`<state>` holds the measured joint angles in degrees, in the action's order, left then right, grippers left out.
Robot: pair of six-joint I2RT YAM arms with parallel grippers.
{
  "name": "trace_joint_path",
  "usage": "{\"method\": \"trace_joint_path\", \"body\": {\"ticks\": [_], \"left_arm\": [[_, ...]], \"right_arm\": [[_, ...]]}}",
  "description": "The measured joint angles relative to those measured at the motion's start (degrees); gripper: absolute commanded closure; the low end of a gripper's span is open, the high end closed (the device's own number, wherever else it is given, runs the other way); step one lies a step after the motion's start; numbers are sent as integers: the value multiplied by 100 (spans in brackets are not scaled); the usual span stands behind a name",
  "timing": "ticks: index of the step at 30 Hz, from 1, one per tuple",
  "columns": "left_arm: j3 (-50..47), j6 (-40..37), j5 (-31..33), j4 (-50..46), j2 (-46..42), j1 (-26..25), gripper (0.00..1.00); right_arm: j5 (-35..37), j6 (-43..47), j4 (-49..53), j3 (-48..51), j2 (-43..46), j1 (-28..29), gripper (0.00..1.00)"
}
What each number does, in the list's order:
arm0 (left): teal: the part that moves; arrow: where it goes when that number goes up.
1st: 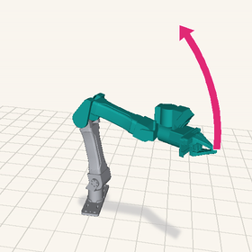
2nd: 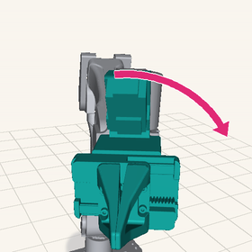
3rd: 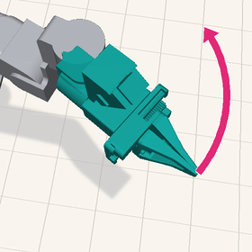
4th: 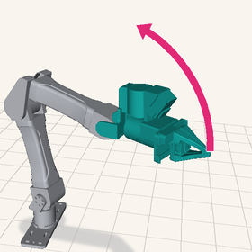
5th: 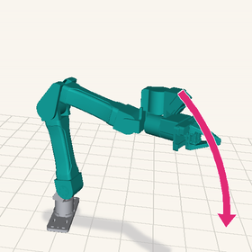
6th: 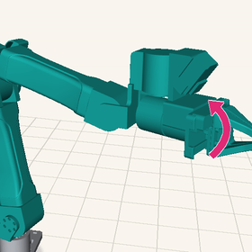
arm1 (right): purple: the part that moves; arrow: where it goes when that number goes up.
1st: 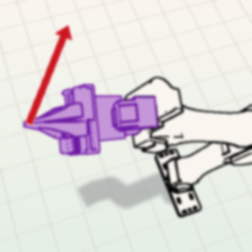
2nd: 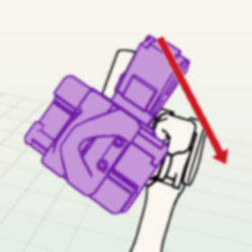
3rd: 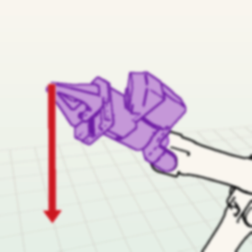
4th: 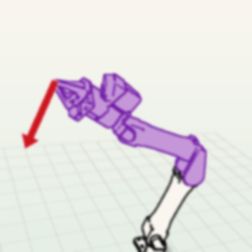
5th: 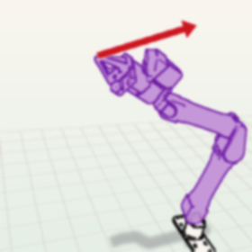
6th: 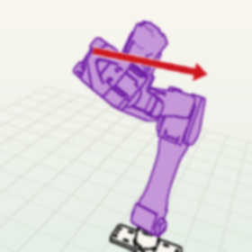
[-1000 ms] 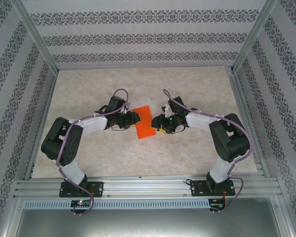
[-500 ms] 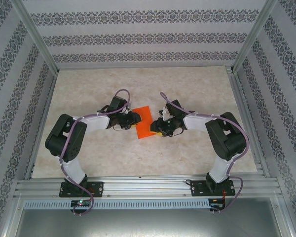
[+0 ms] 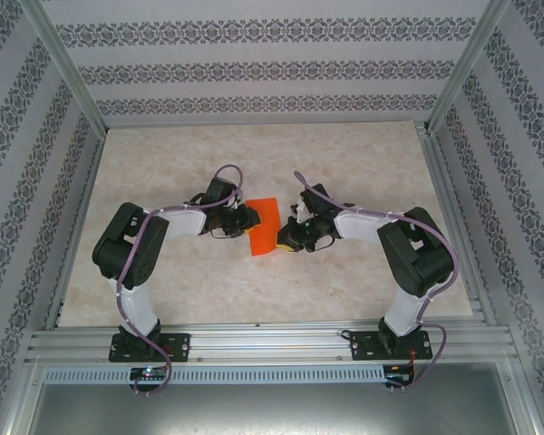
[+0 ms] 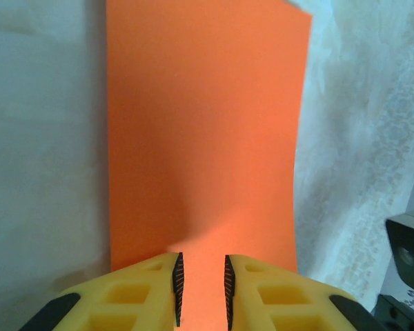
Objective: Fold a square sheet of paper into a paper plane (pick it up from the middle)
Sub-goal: Third fold the triangle at the center of the table.
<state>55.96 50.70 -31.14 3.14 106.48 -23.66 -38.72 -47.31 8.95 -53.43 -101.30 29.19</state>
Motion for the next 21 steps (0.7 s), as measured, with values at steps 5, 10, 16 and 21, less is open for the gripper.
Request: {"method": "trace_joint_path", "body": {"ticks": [5, 10, 16, 21], "left_arm": [[166, -96, 96, -199, 184, -24, 75], [275, -162, 118, -299, 284, -50, 76], [520, -291, 90, -490, 417, -74, 76], [737, -404, 74, -754, 448, -72, 74]], "right_arm": [[35, -101, -24, -103, 0, 61, 94], [96, -234, -149, -184, -24, 107, 94], [192, -352, -426, -590, -302, 225, 94], [315, -358, -457, -772, -459, 284, 94]]}}
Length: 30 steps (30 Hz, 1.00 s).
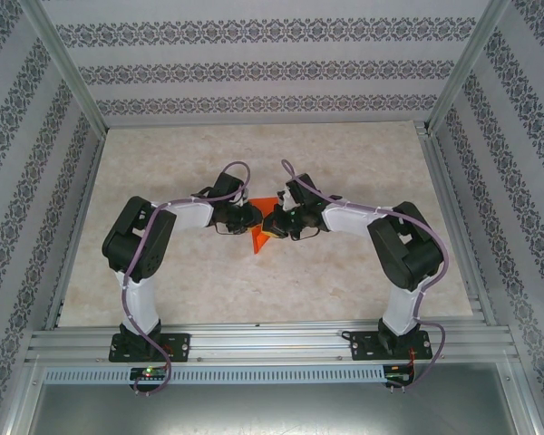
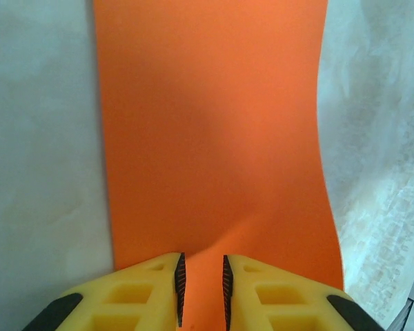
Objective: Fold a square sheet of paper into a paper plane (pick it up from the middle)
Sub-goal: Third fold the triangle at the center of the table.
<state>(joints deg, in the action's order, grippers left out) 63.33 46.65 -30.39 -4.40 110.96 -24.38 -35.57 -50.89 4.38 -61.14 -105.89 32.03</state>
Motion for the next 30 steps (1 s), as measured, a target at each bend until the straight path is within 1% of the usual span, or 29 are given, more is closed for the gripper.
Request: {"method": "trace_joint_path", "body": {"ticks": [5, 12, 17, 30], "left_arm": [[332, -114, 68, -175, 0, 0, 75], [638, -170, 195, -258, 114, 11, 80], [662, -168, 223, -334, 452, 13, 82], [678, -168, 219, -363, 466, 46, 85]], "right_arm": [[101, -17, 7, -2, -101, 0, 94], [208, -90, -24, -2, -142, 0, 94], [236, -199, -149, 0, -149, 0, 94], [275, -409, -400, 0, -380, 0, 93]]}}
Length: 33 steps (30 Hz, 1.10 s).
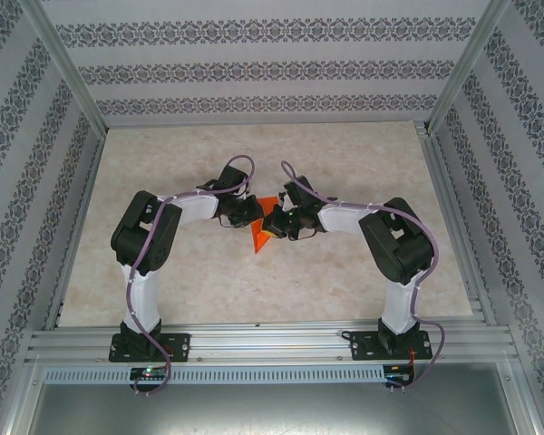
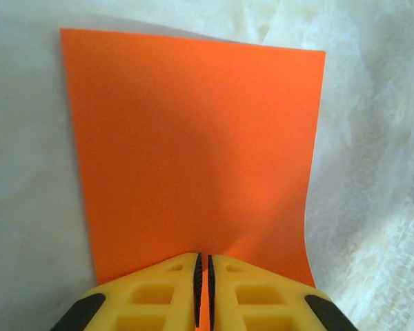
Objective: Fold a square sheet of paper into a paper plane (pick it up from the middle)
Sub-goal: Third fold the triangle at the center of the table.
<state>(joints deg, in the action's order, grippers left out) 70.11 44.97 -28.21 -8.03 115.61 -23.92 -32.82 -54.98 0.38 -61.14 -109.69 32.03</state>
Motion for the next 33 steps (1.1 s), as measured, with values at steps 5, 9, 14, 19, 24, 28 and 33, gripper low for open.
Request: {"method": "trace_joint_path", "body": {"ticks": [5, 9, 14, 19, 24, 28, 33], "left_arm": [[0, 0, -7, -15, 0, 0, 86], [48, -164, 15, -149, -39, 7, 81], [227, -466, 94, -494, -293, 144, 82], [361, -575, 127, -529, -286, 221, 86], [376, -579, 129, -588, -79, 221, 89], [404, -579, 127, -667, 57, 221, 90], [428, -579, 125, -667, 125, 221, 90]], "right_arm": [[4, -2, -2, 0, -96, 0, 94], [4, 0, -2, 0, -129, 0, 93], [4, 0, -2, 0, -131, 0, 93], [4, 0, -4, 0, -138, 2, 94], [4, 2, -24, -4, -142, 4, 93], [2, 2, -70, -48, -203, 15, 93], [0, 2, -131, -105, -275, 50, 93]]}}
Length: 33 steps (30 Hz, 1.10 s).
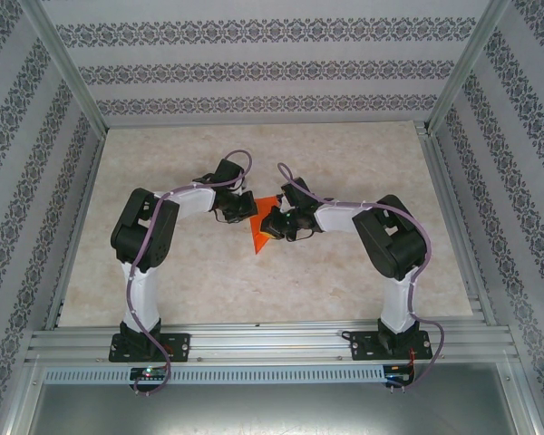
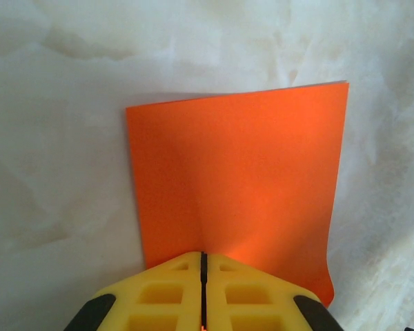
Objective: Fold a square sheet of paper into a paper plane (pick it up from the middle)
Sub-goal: Third fold the triangle at the center of the table.
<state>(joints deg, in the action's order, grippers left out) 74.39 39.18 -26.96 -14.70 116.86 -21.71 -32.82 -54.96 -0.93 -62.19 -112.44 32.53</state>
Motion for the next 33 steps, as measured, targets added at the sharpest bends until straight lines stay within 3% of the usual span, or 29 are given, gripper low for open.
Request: {"method": "trace_joint_path", "body": {"ticks": [33], "left_arm": [[-13, 2, -24, 17, 0, -2, 91]], "right_arm": [[-111, 240, -17, -264, -313, 37, 93]]}}
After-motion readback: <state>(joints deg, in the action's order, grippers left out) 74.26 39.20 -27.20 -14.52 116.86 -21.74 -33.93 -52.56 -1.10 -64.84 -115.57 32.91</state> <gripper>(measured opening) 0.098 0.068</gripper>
